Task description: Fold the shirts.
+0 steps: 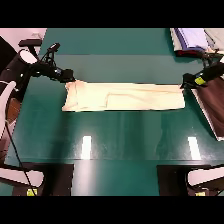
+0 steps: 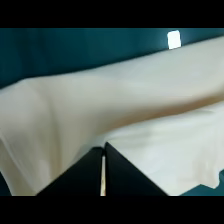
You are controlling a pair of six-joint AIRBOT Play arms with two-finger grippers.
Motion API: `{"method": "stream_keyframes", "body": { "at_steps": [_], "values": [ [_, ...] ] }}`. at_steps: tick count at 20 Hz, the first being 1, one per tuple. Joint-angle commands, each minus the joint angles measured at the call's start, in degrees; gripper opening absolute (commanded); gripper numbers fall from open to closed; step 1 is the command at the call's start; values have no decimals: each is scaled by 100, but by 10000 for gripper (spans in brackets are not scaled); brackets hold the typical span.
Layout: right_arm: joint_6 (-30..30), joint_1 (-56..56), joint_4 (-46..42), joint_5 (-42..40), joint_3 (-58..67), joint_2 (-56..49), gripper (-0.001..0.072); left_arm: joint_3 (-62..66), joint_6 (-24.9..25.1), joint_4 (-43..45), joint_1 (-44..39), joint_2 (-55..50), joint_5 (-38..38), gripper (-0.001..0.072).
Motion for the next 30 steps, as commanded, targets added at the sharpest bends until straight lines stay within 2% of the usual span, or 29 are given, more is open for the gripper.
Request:
{"method": "stream_keyframes", "body": {
  "at_steps": [1,2,3,6,7,8,9,10,11,15,19,21,24,25,30],
  "values": [
    [11,0,452,-46,632,-542,140,216,17,-240,2,-361,592,169],
    [-15,-46,599,-35,763,-608,327,219,-111,-354,2,-358,649,411],
    [-92,-122,763,52,879,-640,390,245,-245,-435,2,-358,592,496],
    [-376,-470,1043,564,861,-568,392,494,-278,-437,2,-348,-160,494],
    [-404,-640,1054,671,671,-492,450,542,-278,-442,2,-348,-442,493],
    [-407,-782,1058,667,409,-387,539,551,-280,-444,2,-348,-640,492],
    [-415,-946,1058,584,87,-267,586,549,-282,-442,2,-350,-719,489],
    [-415,-1088,1071,490,-203,-192,604,551,-297,-448,2,-350,-715,287],
    [-439,-1207,1154,439,-485,-173,604,549,-293,-518,2,-350,-704,41],
    [-811,-1410,1950,186,-1276,-402,606,549,-295,-748,-293,-356,-442,35],
    [-870,-1193,1961,-94,-1504,-656,605,533,-380,-612,-929,-367,-15,26],
    [-870,-1023,1961,-118,-1325,-802,580,538,-496,-592,-1213,-367,361,26],
    [-870,-778,1954,-227,-1010,-833,138,538,-496,-590,-1561,-367,765,25],
    [-870,-726,1952,-227,-879,-802,18,538,-494,-588,-1668,-367,894,25],
    [-850,-522,1958,247,98,-227,17,538,-483,-566,-2011,-367,1346,25]
  ]
}}
